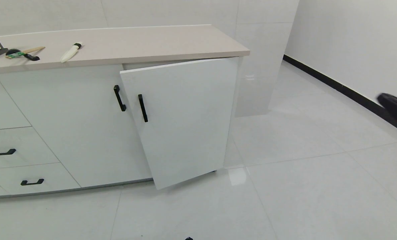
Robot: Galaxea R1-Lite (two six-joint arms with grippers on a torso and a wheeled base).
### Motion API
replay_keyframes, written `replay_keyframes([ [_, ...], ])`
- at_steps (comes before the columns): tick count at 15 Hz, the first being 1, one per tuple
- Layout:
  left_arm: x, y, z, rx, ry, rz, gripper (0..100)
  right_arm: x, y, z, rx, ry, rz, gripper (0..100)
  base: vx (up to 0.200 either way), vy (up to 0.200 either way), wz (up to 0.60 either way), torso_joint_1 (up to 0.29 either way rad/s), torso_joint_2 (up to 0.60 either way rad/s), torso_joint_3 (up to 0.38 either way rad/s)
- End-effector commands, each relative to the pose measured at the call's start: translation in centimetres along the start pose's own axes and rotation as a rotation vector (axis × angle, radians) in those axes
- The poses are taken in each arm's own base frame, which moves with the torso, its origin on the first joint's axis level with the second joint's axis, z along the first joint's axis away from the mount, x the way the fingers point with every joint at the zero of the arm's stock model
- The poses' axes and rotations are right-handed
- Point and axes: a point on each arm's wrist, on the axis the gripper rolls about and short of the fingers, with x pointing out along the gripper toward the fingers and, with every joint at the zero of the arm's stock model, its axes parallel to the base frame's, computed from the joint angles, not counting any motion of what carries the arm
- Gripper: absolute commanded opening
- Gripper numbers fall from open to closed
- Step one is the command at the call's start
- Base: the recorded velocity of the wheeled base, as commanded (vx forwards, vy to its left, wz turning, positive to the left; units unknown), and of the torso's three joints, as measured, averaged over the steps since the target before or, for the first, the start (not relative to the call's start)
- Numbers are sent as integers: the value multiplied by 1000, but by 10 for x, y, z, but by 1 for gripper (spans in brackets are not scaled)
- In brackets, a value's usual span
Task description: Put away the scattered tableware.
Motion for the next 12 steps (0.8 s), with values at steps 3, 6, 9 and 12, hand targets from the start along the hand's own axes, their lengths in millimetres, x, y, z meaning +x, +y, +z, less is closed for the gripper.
replay_keyframes([
  [3,0,0,0,0,0,0,100,-144,47,-11,-203,-148,-253,0,0,0,0,0,0,0],
  [6,0,0,0,0,0,0,100,-161,54,-46,-171,-88,-238,0,0,0,0,0,0,0],
  [9,0,0,0,0,0,0,100,-172,56,-87,-57,221,-307,0,0,0,0,0,0,0],
  [12,0,0,0,0,0,0,100,-174,55,-95,-34,295,-384,0,0,0,0,0,0,0],
])
